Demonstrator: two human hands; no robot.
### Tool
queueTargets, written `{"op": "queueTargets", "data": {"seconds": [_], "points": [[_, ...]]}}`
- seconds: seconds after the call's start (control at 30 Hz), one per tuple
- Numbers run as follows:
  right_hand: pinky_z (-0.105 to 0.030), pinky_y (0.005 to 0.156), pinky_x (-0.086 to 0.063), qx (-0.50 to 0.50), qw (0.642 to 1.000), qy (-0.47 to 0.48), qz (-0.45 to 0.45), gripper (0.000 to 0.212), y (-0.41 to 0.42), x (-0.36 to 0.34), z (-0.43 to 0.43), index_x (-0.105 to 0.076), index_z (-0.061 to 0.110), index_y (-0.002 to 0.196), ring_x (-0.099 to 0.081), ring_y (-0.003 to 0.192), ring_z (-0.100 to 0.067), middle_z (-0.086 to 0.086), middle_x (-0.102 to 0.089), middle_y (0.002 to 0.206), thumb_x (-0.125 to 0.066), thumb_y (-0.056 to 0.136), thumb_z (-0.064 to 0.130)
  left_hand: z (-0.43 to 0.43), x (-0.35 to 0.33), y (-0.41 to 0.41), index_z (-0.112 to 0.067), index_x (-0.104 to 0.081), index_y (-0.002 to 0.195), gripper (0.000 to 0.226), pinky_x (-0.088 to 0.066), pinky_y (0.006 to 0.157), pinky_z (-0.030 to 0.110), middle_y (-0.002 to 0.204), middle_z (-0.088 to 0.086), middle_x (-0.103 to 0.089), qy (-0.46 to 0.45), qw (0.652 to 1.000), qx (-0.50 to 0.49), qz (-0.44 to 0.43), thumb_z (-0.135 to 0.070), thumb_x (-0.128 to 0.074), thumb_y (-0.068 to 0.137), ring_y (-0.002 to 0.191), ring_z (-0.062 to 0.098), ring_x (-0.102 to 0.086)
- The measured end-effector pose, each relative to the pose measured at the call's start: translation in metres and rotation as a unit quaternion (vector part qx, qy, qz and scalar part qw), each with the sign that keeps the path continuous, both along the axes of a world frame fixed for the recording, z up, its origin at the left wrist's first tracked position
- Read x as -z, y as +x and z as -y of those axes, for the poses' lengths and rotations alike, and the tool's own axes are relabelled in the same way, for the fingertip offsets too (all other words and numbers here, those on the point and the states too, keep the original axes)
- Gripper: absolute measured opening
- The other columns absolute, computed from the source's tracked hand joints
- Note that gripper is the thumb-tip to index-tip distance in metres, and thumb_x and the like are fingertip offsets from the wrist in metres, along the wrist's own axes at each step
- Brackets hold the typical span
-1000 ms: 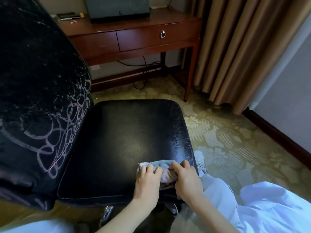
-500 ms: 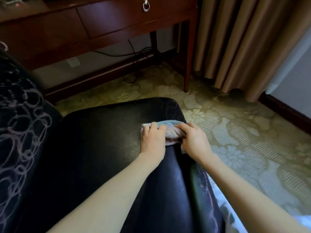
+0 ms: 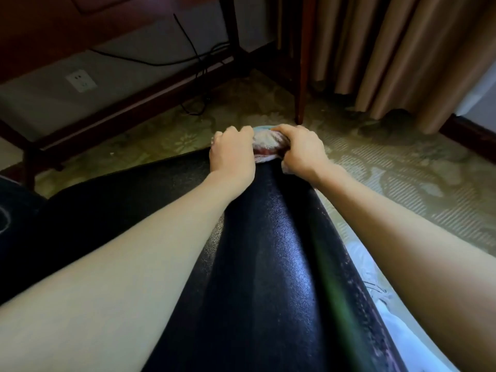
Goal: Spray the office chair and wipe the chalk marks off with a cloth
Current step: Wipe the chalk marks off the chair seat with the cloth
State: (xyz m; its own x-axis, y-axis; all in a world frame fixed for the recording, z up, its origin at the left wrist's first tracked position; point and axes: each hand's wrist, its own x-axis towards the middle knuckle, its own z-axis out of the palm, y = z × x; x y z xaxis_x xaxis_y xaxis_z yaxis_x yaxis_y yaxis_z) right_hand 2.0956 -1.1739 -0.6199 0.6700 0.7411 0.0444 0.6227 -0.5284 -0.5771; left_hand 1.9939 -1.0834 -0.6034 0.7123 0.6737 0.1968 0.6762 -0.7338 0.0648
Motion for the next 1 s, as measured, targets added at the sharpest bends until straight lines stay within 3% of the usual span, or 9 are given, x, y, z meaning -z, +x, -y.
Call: {"op": "queueTargets", "data": {"seconds": [0.23,0.43,0.57,0.67,0.77,0.83,0.9,1.0], "points": [[-0.036,0.088,-0.044,0.013,0.999,0.035,-0.012,0.063,-0.05,0.001,0.057,-0.06,0.022,0.125,-0.055,0.1,-0.039,-0.016,-0.055,0.108,-0.048,0.068,-0.002,0.046,-0.02,-0.048,-0.014,-0.058,0.116,0.028,-0.044,0.081,0.037,0.113,0.011,-0.055,-0.034,0.998,0.047,-0.039,-0.008,-0.042,0.094,0.108,0.031,-0.049],[-0.037,0.084,-0.047,0.023,0.998,0.066,0.0,0.052,-0.133,0.003,0.124,-0.064,0.03,0.113,-0.054,0.09,-0.033,-0.007,-0.056,0.107,-0.04,0.072,0.009,0.107,-0.025,-0.133,-0.024,-0.051,0.126,0.032,-0.04,0.098,0.031,0.129,-0.001,-0.047,-0.11,0.991,0.071,-0.033,-0.016,-0.04,0.097,0.123,0.02,-0.038],[-0.035,0.084,-0.047,0.033,0.998,0.044,-0.009,0.059,-0.177,-0.003,0.172,-0.063,0.034,0.113,-0.055,0.092,-0.031,-0.004,-0.056,0.112,-0.024,0.071,0.021,0.155,-0.028,-0.179,-0.026,-0.047,0.13,0.036,-0.037,0.096,0.027,0.13,-0.003,-0.045,-0.124,0.988,0.08,-0.038,-0.012,-0.037,0.097,0.128,0.019,-0.033],[-0.033,0.084,-0.044,0.007,1.0,-0.008,-0.006,0.068,-0.203,-0.017,0.201,-0.061,0.035,0.116,-0.052,0.096,-0.029,-0.001,-0.052,0.114,-0.015,0.067,0.025,0.181,-0.031,-0.211,-0.022,-0.059,0.118,0.038,-0.047,0.089,0.031,0.115,-0.001,-0.055,-0.146,0.984,0.103,-0.02,-0.003,-0.054,0.085,0.12,0.024,-0.046],[-0.034,0.086,-0.044,-0.011,0.999,-0.035,-0.008,0.055,-0.232,-0.026,0.225,-0.058,0.037,0.118,-0.049,0.099,-0.028,-0.001,-0.05,0.117,-0.026,0.078,0.016,0.203,-0.029,-0.242,-0.017,-0.067,0.107,0.039,-0.054,0.08,0.035,0.102,0.003,-0.062,-0.16,0.982,0.099,0.003,0.004,-0.063,0.074,0.111,0.028,-0.056],[-0.033,0.09,-0.043,-0.012,0.999,-0.046,-0.01,0.044,-0.25,-0.03,0.237,-0.056,0.037,0.121,-0.046,0.105,-0.026,0.0,-0.048,0.121,-0.042,0.088,0.012,0.218,-0.032,-0.258,-0.018,-0.059,0.123,0.042,-0.049,0.091,0.036,0.117,0.003,-0.058,-0.165,0.982,0.088,-0.004,-0.001,-0.053,0.085,0.122,0.026,-0.046],[-0.032,0.094,-0.041,-0.013,0.998,-0.064,-0.011,0.042,-0.266,-0.033,0.246,-0.054,0.035,0.125,-0.044,0.112,-0.026,0.0,-0.045,0.128,-0.044,0.091,0.012,0.229,-0.034,-0.272,-0.02,-0.054,0.13,0.047,-0.047,0.095,0.035,0.123,0.001,-0.054,-0.167,0.983,0.073,-0.022,-0.002,-0.05,0.087,0.126,0.025,-0.042],[-0.034,0.095,-0.041,-0.016,0.998,-0.055,-0.017,0.04,-0.283,-0.038,0.256,-0.056,0.032,0.125,-0.045,0.114,-0.028,-0.004,-0.047,0.13,-0.046,0.091,0.012,0.239,-0.033,-0.288,-0.017,-0.064,0.117,0.048,-0.054,0.081,0.035,0.11,0.002,-0.062,-0.157,0.985,0.073,-0.004,0.004,-0.065,0.074,0.112,0.03,-0.056]]}}
